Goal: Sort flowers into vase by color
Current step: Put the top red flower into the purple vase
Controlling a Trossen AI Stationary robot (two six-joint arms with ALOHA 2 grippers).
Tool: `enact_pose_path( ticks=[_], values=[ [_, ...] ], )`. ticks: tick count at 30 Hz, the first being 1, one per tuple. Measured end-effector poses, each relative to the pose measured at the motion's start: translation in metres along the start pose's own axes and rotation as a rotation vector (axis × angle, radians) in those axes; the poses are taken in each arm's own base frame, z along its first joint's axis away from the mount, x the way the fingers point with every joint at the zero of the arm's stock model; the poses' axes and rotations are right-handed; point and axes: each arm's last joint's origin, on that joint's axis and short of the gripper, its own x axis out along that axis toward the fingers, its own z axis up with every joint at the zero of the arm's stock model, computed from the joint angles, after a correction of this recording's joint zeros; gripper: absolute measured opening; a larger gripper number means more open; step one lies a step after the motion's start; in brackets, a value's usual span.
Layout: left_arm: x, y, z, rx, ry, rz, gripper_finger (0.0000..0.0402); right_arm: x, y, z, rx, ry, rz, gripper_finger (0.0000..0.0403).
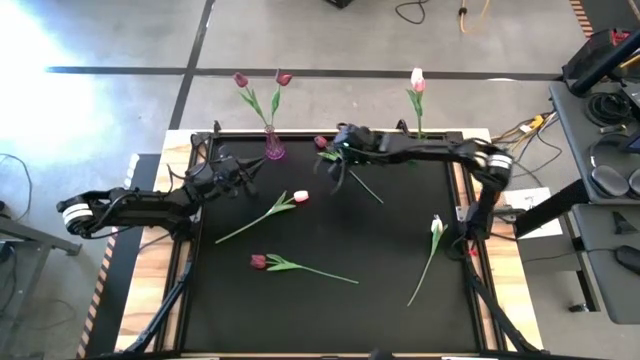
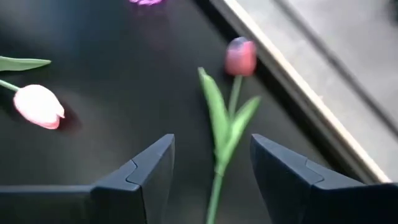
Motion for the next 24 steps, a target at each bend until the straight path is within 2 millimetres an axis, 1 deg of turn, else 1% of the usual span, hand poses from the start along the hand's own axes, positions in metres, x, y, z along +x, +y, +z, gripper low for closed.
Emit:
enact_pose_path(
  ticks=[6,8,12,18,24],
  values=[
    [0.0,0.0,0.0,0.005,0.0,0.0,0.0037,0.04,-0.007,0.018,0.015,0.103,0.016,0.0215],
    [0.0,0.0,0.0,0.009,0.0,0.0,0.0037,0.051,-0.011,0.022,0.024,0.133,0.014,0.0216],
    [0.0,0.0,0.0,0.016,0.001,0.0,0.0037,0.073,-0.015,0.027,0.084,0.195,0.068,0.0213],
    [-0.002,0.0,-0.005,0.031,0.019,-0.001,0.0037,0.097,-0.019,0.033,0.108,0.278,0.064,0.021],
    [-0.004,0.0,-0.008,0.036,0.031,-0.002,0.0037,0.117,-0.021,0.032,0.108,0.384,0.048,0.021]
  ],
)
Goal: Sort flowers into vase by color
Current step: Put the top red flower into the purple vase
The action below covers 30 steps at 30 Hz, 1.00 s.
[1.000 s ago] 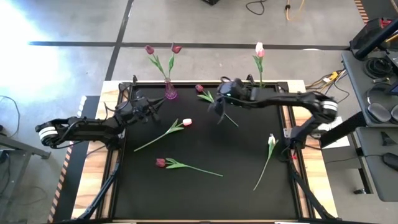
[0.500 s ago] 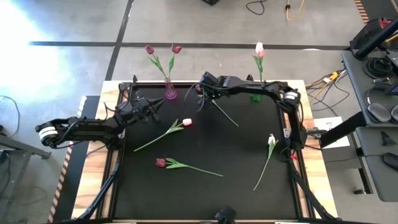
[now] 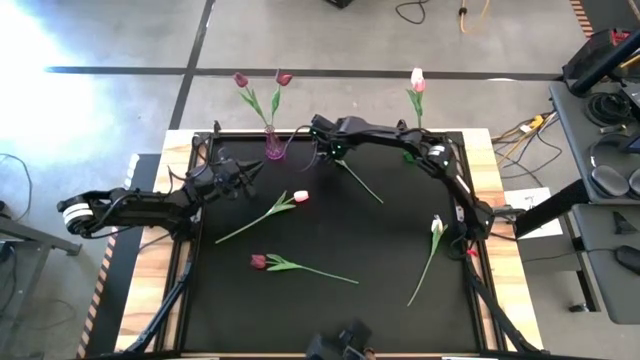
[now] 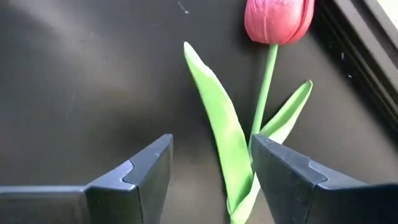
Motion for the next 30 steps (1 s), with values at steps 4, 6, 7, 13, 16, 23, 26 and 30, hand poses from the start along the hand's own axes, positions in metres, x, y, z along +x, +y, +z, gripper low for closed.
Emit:
enact_pose_path(
  ticks=[4,6,7,13,16,23,26,30],
  values=[
    [0.0,0.0,0.0,0.001,0.0,0.0,0.0037,0.011,-0.004,0.005,0.009,0.039,-0.009,0.021],
    [0.0,0.0,0.0,0.001,-0.001,0.0,0.0037,0.016,-0.008,0.006,0.021,0.056,-0.014,0.021],
    [0.0,0.0,0.0,0.001,0.0,0.0,0.0037,0.016,-0.01,0.006,0.025,0.066,-0.016,0.021],
    [0.0,0.0,0.0,0.001,0.002,-0.001,0.0037,0.021,-0.015,0.006,-0.001,0.113,-0.012,0.0158],
    [0.0,0.0,0.0,0.001,-0.001,-0.001,0.0037,0.018,-0.013,0.006,-0.034,0.12,-0.013,0.0091],
    [0.0,0.001,0.001,0.0,-0.009,0.018,0.0037,-0.018,-0.006,0.016,-0.113,0.032,-0.028,0.0015],
    [0.0,0.002,0.001,-0.001,-0.012,0.048,0.0037,-0.049,0.003,0.023,-0.147,-0.091,-0.019,0.0013],
    [0.0,0.003,0.002,-0.007,-0.016,0.054,0.0037,-0.087,0.019,0.031,-0.168,-0.276,0.009,0.0013]
  ],
)
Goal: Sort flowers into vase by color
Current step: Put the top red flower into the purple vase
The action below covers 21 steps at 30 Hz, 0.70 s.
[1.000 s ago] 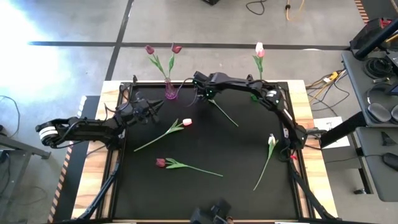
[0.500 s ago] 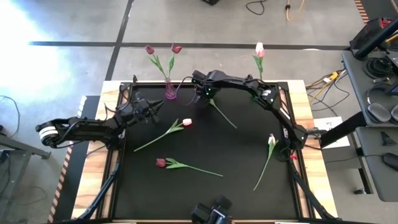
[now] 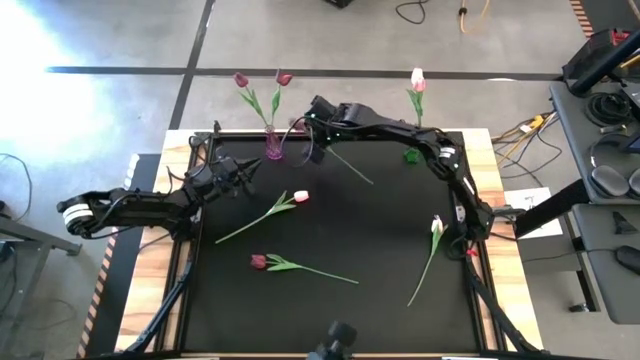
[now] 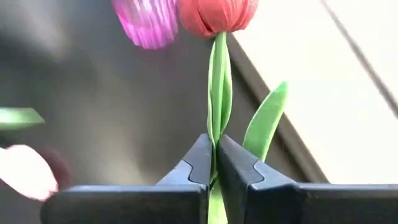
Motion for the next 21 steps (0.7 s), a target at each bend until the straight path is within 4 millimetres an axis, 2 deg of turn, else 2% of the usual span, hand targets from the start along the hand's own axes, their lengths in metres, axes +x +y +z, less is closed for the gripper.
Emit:
enact_pose_path(
  ticks=[5,12,15,21],
  values=[
    [0.0,0.0,0.001,-0.003,-0.008,0.005,0.0037,-0.043,0.028,0.027,-0.037,-0.305,0.041,0.0013],
    [-0.002,0.002,0.003,-0.005,-0.021,0.016,0.0037,-0.073,0.063,0.05,-0.129,-0.687,0.05,0.0013],
    [-0.002,0.002,0.003,-0.003,-0.024,0.016,0.0037,-0.084,0.069,0.059,-0.155,-0.842,0.038,0.0013],
    [-0.002,0.002,0.003,-0.003,-0.024,0.016,0.0037,-0.089,0.069,0.073,-0.177,-1.074,-0.007,0.0012]
  ],
)
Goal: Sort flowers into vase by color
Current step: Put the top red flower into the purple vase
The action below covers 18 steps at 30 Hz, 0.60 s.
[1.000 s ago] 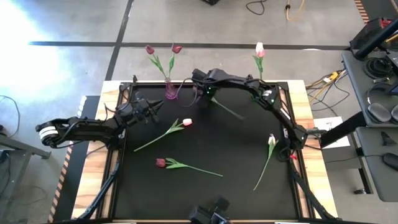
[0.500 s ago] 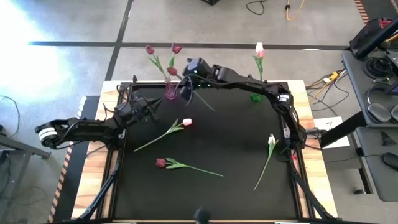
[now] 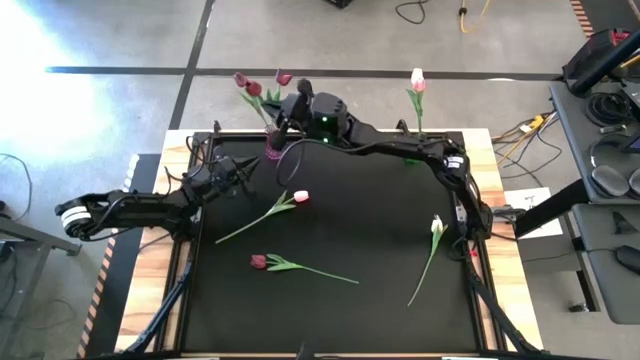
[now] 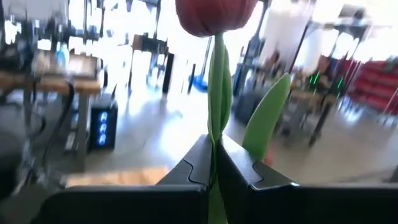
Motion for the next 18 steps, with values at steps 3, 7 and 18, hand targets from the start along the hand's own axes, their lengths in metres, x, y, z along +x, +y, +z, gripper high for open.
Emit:
enact_pose_path(
  ticks=[3,7,18],
  values=[
    [0.0,0.0,0.0,0.0,0.001,0.0,0.0037,0.003,-0.007,0.002,0.009,-0.078,-0.031,0.0012],
    [0.0,0.0,0.0,-0.003,0.002,0.0,0.0037,0.005,-0.016,0.002,0.031,-0.146,-0.065,0.0012],
    [0.0,0.0,0.0,-0.004,-0.002,0.0,0.0037,0.012,-0.032,-0.009,0.093,-0.211,-0.105,0.0012]
  ],
)
